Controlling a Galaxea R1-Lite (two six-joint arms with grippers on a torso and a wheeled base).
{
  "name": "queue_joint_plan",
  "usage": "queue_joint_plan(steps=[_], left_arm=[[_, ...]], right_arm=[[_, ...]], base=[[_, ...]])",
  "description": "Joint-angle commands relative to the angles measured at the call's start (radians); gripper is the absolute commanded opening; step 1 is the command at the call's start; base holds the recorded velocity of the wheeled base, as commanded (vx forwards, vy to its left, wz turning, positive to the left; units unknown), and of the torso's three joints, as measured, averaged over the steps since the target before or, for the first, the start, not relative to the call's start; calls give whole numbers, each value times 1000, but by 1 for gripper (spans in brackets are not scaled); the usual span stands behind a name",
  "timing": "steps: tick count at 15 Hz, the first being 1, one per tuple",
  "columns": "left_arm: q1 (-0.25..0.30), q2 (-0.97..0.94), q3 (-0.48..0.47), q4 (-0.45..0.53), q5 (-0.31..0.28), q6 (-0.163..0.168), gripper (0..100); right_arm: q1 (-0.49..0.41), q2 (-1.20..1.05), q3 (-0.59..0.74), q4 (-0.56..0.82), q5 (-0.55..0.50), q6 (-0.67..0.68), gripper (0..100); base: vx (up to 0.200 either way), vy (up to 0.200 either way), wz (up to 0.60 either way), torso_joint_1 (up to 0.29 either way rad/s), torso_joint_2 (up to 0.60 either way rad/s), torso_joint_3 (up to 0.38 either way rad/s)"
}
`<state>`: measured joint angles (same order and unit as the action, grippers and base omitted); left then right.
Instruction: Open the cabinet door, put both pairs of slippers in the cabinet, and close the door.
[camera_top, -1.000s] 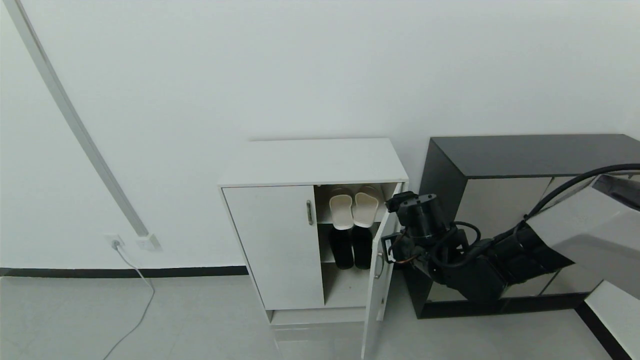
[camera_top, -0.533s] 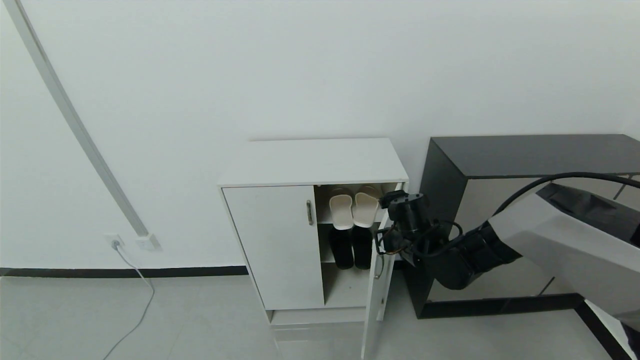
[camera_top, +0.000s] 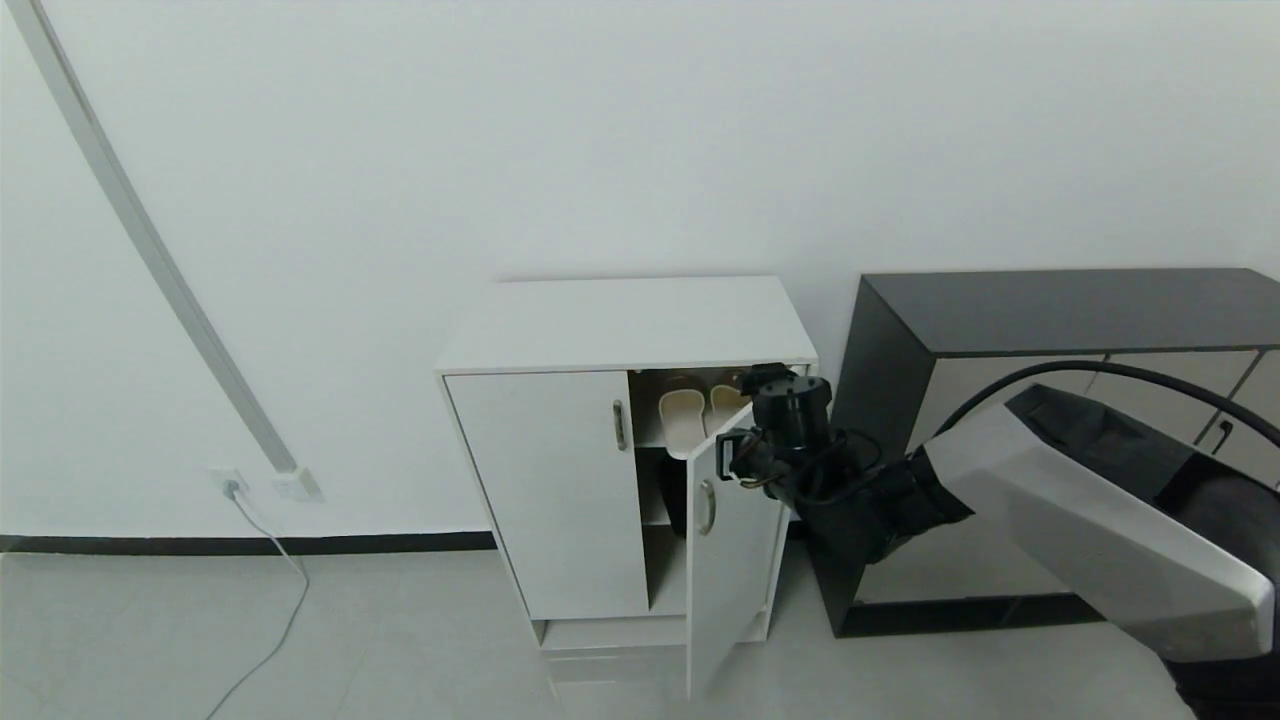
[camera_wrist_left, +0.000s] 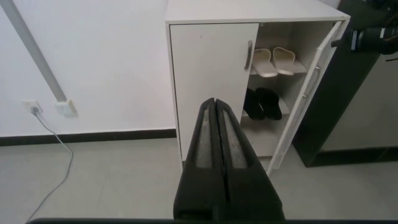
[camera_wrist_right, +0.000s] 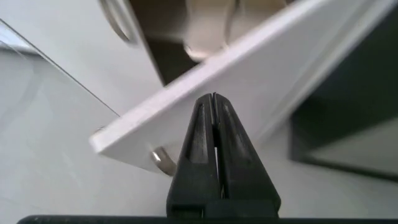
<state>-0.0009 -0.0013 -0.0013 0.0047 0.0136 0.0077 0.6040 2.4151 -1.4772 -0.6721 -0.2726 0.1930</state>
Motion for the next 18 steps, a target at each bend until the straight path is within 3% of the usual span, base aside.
queue_joint_plan(steps=[1,6,9,16,18], left_arm=[[-1,1,0,0,2,0,0],[-1,1,0,0,2,2,0],[1,1,1,0,2,3,0],[-1,1,1,0,2,2,0],[1,1,1,0,2,2,0]], right_arm=[[-3,-22,78,-107,44,5,0],[-1,-205,584,-432,250,-3,0],[2,-231,761,-555,263,-6,0],[13,-225,871,-619,263,-14,0],[14,-212,868,-621,263,-18,0]], base=[[0,0,0,0,0,0],[0,0,0,0,0,0],[200,0,0,2,1,-1],[200,0,0,2,4,2],[0,0,0,0,0,0]])
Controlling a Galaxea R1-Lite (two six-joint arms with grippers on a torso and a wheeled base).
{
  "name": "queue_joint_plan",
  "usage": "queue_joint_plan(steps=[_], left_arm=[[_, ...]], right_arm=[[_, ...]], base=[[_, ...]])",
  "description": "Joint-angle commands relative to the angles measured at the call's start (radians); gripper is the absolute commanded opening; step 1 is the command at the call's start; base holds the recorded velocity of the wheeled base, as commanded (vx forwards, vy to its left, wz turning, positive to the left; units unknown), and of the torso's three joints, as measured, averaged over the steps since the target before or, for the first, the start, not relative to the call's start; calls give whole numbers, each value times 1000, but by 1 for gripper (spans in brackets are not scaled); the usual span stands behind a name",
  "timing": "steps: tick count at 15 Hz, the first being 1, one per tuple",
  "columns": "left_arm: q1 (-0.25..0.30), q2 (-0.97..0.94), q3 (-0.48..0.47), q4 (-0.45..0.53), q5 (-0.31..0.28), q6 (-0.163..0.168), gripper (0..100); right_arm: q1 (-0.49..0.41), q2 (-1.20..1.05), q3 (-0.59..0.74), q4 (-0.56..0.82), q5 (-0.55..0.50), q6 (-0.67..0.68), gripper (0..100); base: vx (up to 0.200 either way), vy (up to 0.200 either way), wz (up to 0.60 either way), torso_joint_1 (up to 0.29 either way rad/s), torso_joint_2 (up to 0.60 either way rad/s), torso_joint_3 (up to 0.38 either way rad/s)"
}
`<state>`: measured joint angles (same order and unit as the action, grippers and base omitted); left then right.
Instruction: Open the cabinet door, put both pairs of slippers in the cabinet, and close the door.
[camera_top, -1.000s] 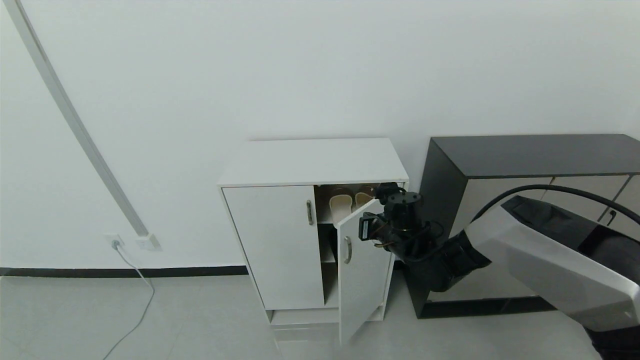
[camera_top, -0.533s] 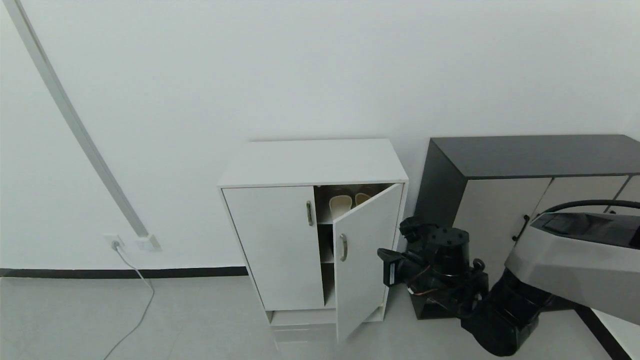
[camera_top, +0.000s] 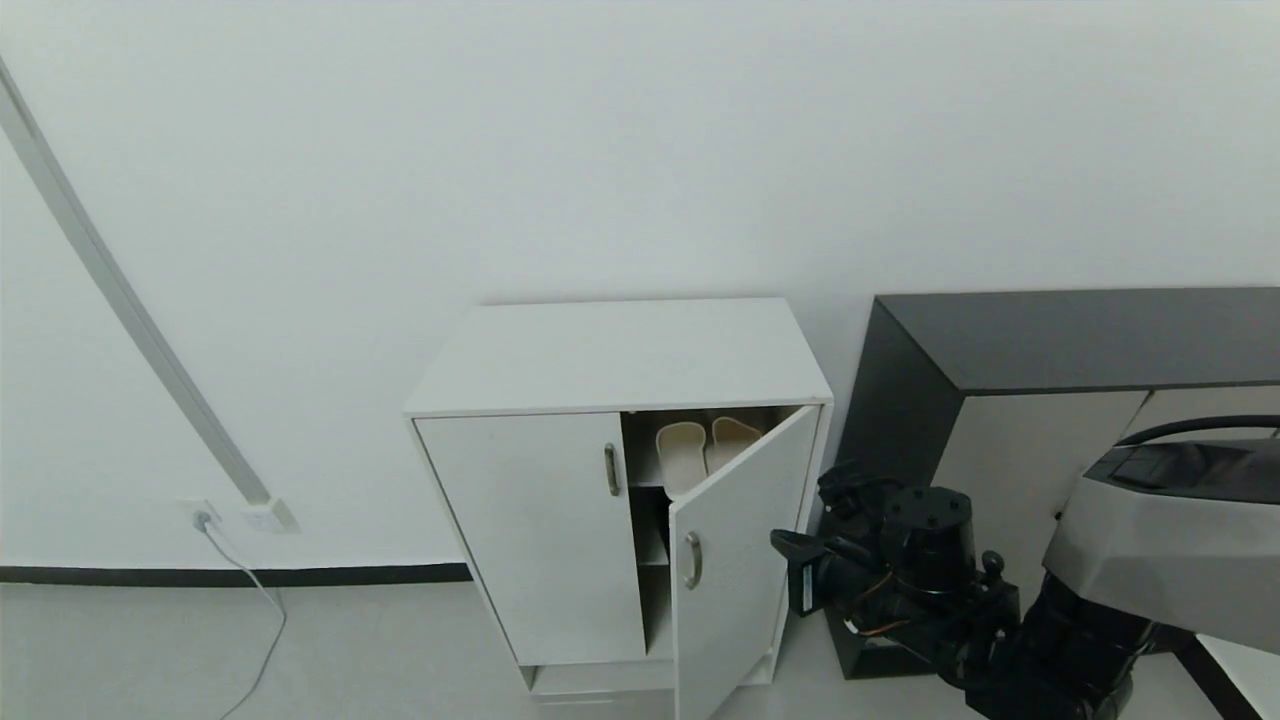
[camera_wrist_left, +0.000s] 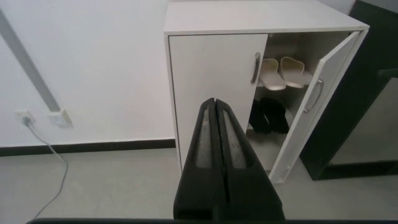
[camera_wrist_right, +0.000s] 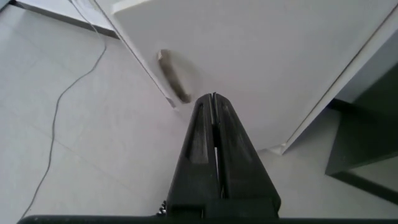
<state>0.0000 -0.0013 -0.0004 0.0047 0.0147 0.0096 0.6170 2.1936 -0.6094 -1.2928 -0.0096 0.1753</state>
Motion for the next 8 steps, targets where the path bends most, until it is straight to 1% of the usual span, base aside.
queue_joint_plan(steps=[1,8], left_arm=[[0,1,-1,0,1,0,0],[-2,1,0,0,1,0,0]], right_arm=[[1,12,-9,3,0,-2,0],[0,74,-107,15,-1,-4,0]], base=[[0,0,0,0,0,0],[0,0,0,0,0,0]])
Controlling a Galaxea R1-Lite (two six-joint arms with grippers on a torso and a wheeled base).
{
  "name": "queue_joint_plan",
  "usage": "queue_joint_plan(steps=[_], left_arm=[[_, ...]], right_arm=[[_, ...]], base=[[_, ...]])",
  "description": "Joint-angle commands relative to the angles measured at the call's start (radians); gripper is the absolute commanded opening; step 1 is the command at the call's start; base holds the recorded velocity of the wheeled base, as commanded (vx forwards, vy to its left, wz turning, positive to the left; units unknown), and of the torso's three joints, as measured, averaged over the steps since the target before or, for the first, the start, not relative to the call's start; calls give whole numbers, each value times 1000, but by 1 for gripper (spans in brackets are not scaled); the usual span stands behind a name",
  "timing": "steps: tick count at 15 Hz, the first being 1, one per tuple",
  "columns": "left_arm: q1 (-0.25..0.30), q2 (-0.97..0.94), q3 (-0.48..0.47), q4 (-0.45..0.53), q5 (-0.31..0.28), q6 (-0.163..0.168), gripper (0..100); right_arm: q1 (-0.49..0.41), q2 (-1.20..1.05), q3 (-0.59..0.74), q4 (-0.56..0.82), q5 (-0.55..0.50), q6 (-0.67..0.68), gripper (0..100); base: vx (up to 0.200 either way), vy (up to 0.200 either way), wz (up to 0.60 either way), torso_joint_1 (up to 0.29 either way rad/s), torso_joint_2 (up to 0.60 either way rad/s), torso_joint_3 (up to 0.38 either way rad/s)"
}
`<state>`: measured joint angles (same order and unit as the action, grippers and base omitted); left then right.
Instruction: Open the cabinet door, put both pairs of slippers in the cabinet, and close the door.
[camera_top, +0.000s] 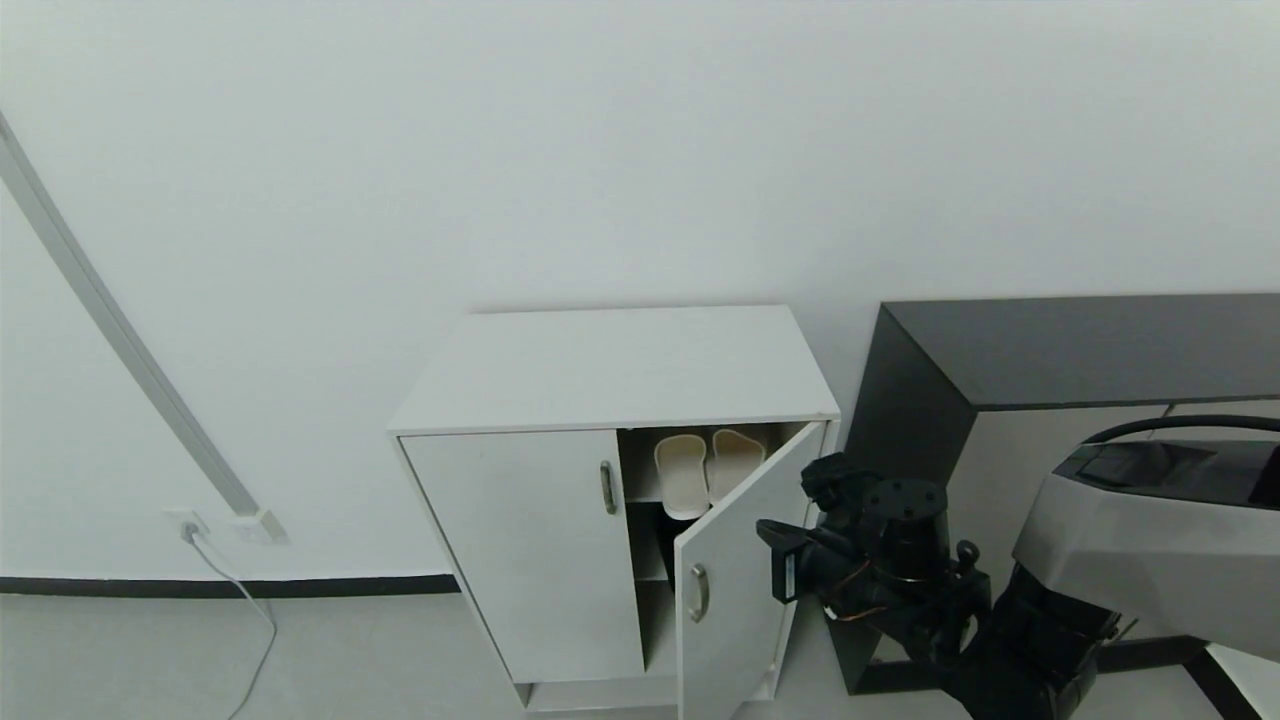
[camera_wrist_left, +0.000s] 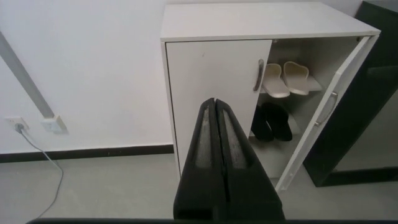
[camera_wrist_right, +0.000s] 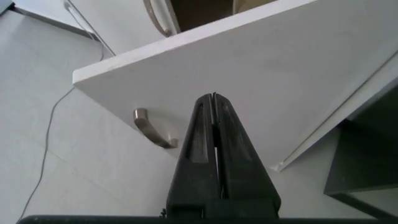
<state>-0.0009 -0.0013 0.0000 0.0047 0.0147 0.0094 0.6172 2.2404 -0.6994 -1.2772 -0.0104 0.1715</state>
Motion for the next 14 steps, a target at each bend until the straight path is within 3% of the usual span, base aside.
queue_joint_plan(steps=[1,14], left_arm=[[-1,1,0,0,1,0,0],[-1,1,0,0,1,-2,0]], right_arm=[[-2,38,-38,9,0,0,0],[-47,169,-345,133,-2,0,0]], base=[[0,0,0,0,0,0],[0,0,0,0,0,0]])
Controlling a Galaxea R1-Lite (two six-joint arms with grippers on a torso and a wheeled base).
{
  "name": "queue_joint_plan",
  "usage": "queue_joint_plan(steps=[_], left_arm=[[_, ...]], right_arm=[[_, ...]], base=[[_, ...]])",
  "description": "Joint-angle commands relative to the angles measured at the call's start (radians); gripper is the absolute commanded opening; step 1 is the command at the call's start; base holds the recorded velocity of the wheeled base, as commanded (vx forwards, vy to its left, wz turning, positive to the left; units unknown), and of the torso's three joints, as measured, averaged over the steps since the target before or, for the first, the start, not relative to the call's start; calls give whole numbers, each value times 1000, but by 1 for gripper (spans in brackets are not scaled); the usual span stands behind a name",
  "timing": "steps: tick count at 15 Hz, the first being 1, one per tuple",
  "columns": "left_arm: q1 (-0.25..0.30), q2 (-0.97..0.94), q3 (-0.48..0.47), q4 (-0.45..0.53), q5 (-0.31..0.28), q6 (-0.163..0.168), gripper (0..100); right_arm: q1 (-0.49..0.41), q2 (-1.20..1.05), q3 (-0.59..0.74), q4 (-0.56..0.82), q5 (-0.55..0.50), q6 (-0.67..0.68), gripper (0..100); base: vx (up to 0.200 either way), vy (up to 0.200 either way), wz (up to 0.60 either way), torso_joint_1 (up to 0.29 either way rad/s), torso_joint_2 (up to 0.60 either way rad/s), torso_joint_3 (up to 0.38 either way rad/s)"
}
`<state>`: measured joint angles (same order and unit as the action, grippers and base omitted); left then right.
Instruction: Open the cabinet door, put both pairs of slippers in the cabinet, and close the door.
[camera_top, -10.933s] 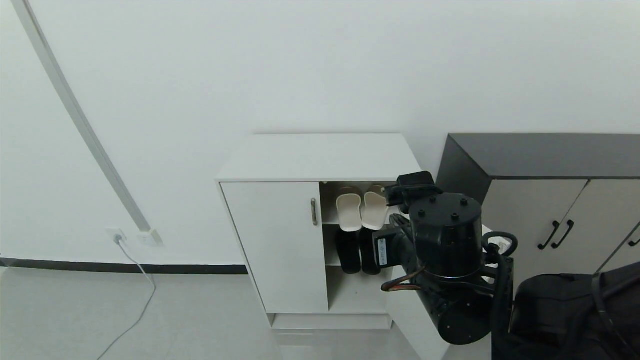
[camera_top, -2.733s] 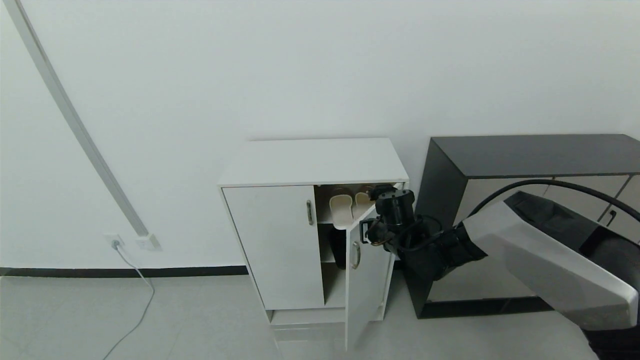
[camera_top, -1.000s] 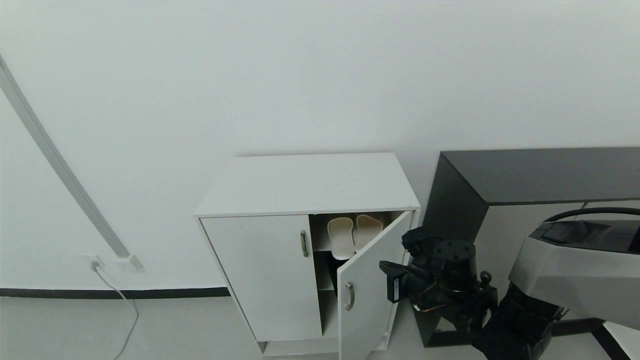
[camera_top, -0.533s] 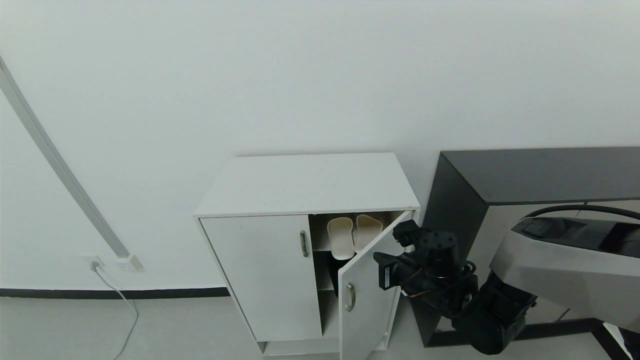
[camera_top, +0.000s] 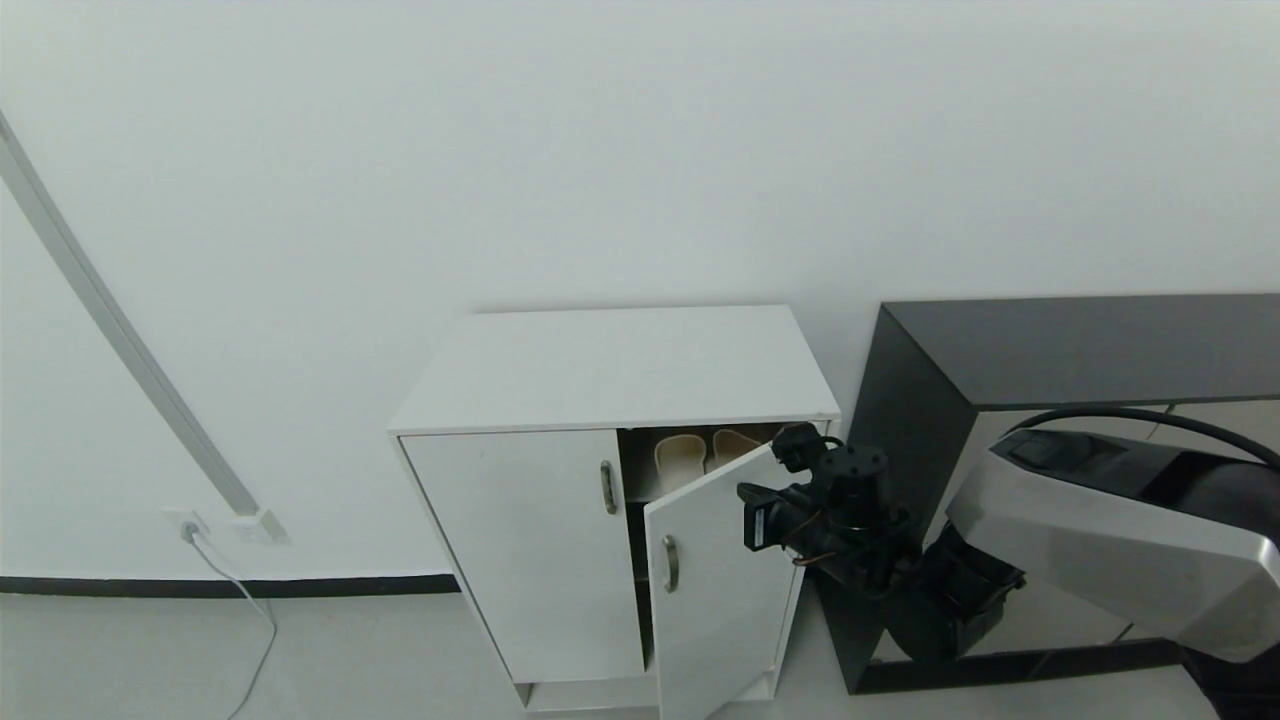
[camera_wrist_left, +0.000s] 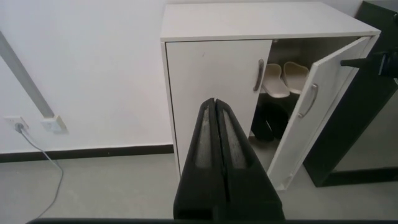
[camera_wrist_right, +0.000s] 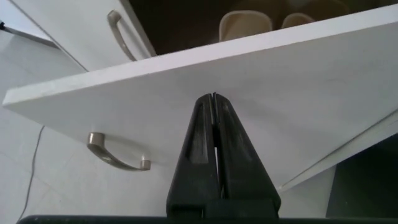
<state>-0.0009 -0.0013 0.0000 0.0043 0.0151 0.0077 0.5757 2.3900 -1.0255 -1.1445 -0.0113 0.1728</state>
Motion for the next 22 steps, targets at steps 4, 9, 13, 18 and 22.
queue_joint_plan(steps=[4,9,13,18,22], left_arm=[[1,1,0,0,0,0,0],[1,1,0,0,0,0,0],[-1,1,0,0,0,0,0],[-1,1,0,0,0,0,0],[-1,1,0,0,0,0,0]], right_arm=[[-30,63,-119,51,-1,1,0],[-50,92,-212,114,-1,-1,0],[-63,121,-286,161,-1,-1,0],[-80,144,-337,196,-1,1,0],[-88,150,-369,221,-1,1,0]], base=[[0,0,0,0,0,0],[0,0,0,0,0,0],[0,0,0,0,0,0],[0,0,0,0,0,0],[0,0,0,0,0,0]])
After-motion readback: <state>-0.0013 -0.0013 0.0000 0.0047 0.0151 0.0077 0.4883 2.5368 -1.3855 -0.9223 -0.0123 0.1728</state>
